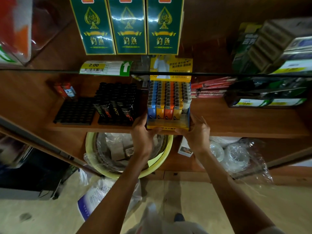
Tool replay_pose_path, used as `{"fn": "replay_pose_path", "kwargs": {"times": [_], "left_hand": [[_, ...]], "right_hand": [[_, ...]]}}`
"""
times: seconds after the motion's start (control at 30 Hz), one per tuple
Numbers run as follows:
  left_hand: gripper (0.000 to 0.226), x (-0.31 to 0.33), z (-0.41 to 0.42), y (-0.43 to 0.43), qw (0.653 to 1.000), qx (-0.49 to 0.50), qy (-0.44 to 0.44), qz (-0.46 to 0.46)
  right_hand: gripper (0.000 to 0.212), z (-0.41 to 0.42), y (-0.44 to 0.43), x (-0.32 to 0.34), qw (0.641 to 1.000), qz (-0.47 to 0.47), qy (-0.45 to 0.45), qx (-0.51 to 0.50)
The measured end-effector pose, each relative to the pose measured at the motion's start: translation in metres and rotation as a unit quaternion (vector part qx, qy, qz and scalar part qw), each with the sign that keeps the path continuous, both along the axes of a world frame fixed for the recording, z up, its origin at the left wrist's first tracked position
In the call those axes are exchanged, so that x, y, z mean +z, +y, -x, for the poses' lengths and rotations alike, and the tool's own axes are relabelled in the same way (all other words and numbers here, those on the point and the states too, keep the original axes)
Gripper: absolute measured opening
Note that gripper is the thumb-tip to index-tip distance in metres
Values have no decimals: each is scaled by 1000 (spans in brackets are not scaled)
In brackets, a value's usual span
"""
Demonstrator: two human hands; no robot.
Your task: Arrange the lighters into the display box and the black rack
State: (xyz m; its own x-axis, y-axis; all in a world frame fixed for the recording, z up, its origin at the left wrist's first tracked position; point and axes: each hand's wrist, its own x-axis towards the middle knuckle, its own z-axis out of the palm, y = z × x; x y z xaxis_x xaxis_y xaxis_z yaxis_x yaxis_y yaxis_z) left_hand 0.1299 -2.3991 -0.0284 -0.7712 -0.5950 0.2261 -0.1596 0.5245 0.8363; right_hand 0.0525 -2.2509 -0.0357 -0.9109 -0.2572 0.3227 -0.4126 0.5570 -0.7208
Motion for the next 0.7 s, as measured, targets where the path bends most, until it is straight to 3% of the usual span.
{"fn": "replay_pose_path", "kwargs": {"times": [0.5, 0.7], "left_hand": [[72, -2, -5, -5, 1000, -20, -10, 7], [45, 1, -21, -8, 999, -28, 6, 47]], "right_hand": [[68, -4, 2, 5, 1000, -16, -20, 5], [32, -23, 14, 0, 1000, 21, 10, -19]]}}
